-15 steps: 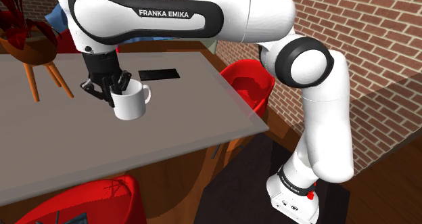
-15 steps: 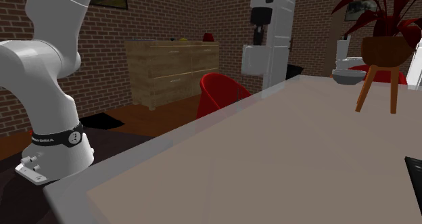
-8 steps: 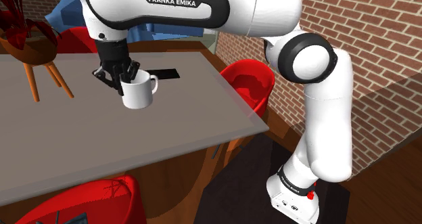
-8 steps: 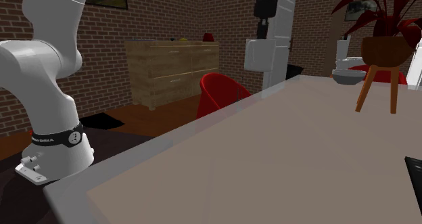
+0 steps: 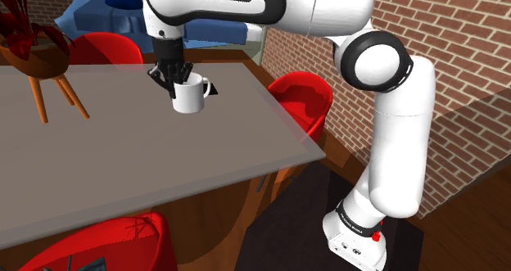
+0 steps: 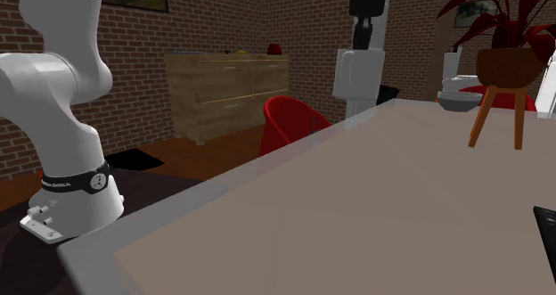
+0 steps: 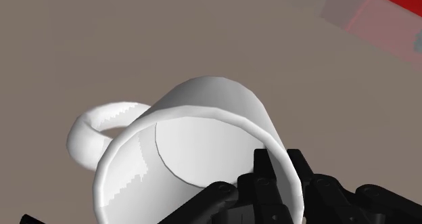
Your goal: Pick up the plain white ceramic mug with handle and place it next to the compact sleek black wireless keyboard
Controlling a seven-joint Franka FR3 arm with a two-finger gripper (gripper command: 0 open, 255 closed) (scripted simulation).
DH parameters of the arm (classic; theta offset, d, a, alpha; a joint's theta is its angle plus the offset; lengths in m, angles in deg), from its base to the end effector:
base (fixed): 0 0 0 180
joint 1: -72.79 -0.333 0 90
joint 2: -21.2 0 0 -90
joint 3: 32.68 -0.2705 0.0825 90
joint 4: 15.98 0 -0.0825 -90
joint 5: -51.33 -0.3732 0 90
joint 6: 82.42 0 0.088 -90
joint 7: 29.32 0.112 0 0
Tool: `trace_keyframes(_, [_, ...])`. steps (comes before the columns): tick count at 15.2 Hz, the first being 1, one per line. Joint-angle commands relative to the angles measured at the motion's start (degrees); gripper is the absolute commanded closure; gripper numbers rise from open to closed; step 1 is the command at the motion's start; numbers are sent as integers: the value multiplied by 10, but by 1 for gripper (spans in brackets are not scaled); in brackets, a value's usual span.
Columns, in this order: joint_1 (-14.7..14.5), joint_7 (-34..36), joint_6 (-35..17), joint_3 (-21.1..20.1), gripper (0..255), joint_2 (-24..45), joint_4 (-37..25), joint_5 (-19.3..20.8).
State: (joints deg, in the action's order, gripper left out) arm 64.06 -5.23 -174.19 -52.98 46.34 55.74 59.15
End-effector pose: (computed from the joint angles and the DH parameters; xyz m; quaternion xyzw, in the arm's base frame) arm 0.5895 0.2631 0.4736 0.9989 0.0342 -0.0312 0.0086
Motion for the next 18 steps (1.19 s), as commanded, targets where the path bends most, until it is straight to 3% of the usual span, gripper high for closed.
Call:
trace_keyframes(1, [17, -23, -1, 6, 255, -2, 2, -2])
trace_keyframes(10, [89, -127, 13, 36, 255, 19, -36, -2])
trace_keyframes(18, [138, -216, 57, 63, 255, 92, -156, 7])
